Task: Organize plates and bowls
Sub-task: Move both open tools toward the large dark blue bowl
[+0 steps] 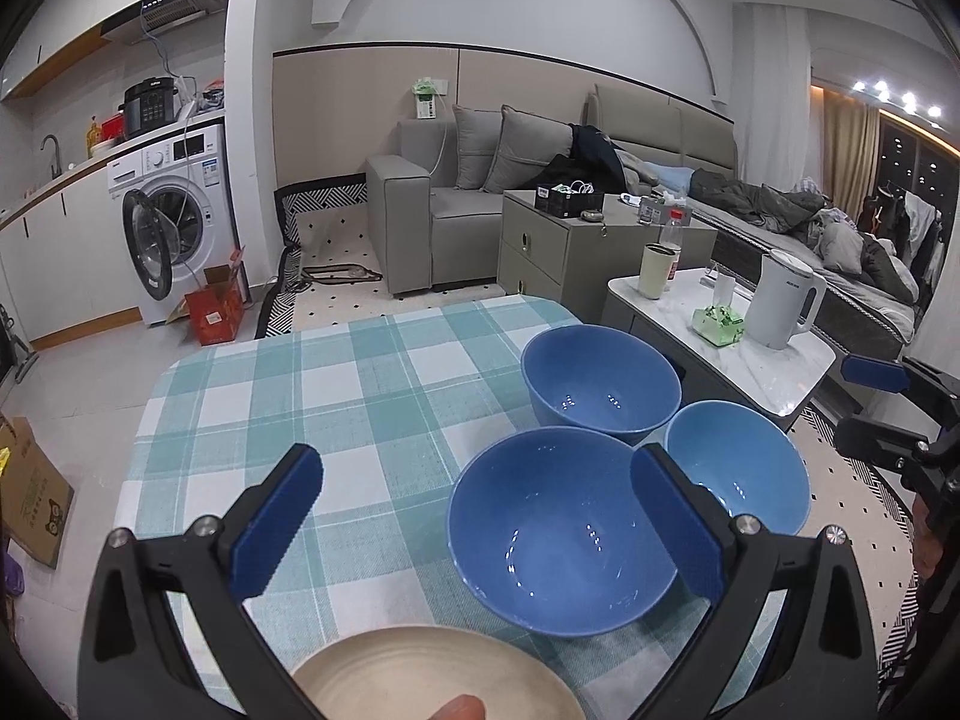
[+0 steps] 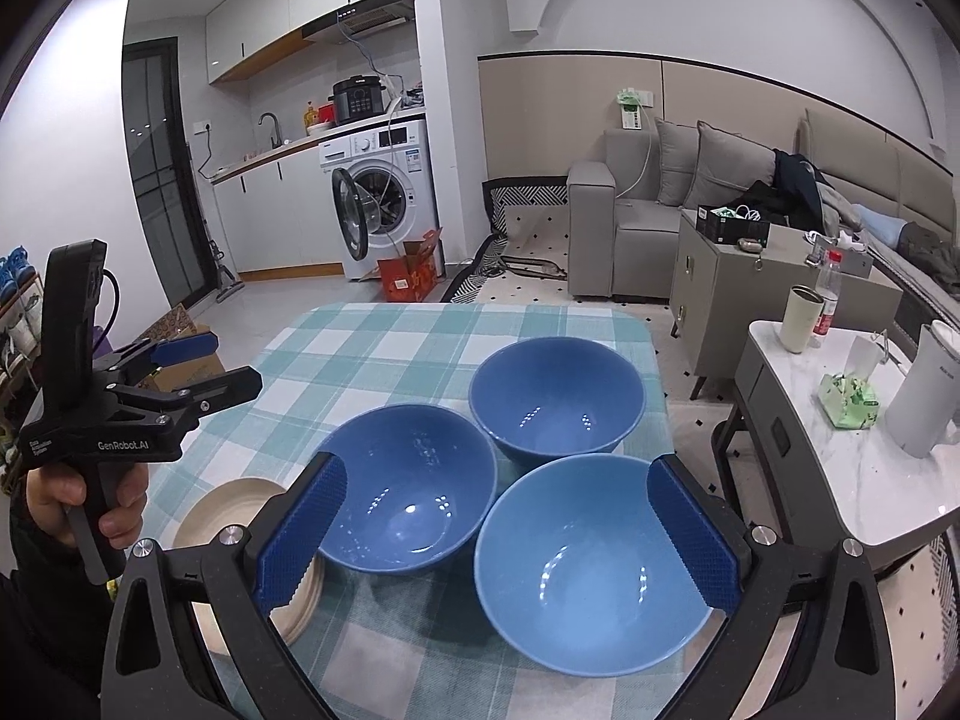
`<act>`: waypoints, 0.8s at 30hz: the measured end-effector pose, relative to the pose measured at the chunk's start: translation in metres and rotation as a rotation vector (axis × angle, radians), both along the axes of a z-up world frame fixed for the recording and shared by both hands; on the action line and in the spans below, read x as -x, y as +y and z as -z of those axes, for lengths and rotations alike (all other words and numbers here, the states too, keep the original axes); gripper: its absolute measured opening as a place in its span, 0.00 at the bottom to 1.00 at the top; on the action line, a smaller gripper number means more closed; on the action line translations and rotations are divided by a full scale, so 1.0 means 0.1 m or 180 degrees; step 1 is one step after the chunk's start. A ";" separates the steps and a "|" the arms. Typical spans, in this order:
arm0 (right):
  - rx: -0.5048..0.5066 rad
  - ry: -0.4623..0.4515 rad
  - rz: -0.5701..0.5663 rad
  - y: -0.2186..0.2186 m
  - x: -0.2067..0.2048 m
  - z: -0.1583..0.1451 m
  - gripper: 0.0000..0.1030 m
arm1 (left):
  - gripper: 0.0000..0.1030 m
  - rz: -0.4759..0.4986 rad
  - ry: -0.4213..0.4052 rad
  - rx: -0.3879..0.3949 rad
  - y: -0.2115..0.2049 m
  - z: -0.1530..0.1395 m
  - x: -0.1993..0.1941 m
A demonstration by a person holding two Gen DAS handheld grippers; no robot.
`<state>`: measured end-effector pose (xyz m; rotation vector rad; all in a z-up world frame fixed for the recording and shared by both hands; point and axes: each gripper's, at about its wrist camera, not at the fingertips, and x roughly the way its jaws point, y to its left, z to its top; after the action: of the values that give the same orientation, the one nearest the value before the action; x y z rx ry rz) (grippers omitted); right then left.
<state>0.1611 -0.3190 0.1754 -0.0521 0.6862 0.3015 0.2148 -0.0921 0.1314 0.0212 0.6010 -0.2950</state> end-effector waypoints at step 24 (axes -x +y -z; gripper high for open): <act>-0.0026 0.0133 0.0176 -0.30 -0.66 0.15 0.99 | 1.00 0.0205 -0.0038 -0.0031 -0.29 0.05 -0.55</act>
<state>0.2267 -0.3495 0.1602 -0.0191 0.7265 0.2527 0.2702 -0.1209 0.1268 0.0518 0.5908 -0.3540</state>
